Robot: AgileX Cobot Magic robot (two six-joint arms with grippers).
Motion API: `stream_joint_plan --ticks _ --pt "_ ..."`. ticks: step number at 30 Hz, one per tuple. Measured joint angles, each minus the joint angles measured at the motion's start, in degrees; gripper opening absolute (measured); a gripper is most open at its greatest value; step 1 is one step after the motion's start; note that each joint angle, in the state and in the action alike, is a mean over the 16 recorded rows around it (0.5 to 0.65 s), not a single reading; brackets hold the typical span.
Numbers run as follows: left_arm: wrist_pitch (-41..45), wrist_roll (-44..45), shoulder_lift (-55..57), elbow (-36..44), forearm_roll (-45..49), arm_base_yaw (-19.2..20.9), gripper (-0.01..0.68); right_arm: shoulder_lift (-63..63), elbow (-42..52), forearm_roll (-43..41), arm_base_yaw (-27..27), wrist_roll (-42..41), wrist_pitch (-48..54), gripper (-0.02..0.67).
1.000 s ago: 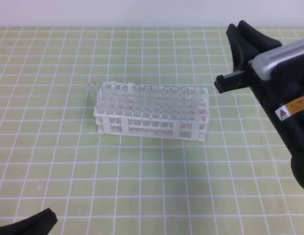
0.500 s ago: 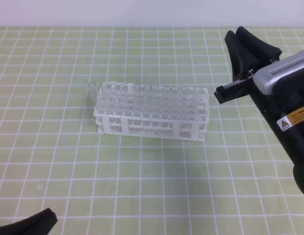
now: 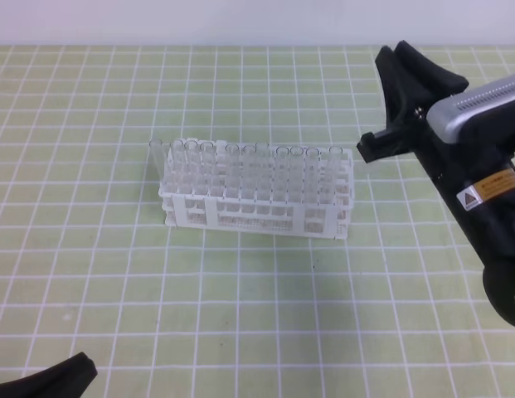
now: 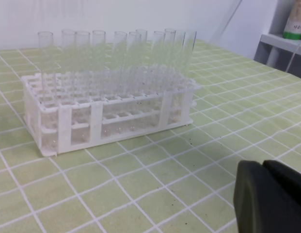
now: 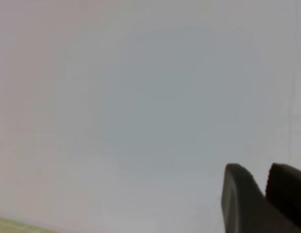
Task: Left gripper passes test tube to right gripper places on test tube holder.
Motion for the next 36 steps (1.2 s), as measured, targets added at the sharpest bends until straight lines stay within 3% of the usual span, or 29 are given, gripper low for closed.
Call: stream_joint_plan --ticks 14,36 --pt "-0.06 -0.02 -0.07 -0.26 -0.49 0.02 -0.003 1.66 -3.94 -3.46 0.02 2.99 9.81 0.085" --pt "0.02 0.01 -0.01 0.00 0.00 0.01 -0.002 6.15 -6.75 -5.66 0.10 4.34 12.49 0.085"
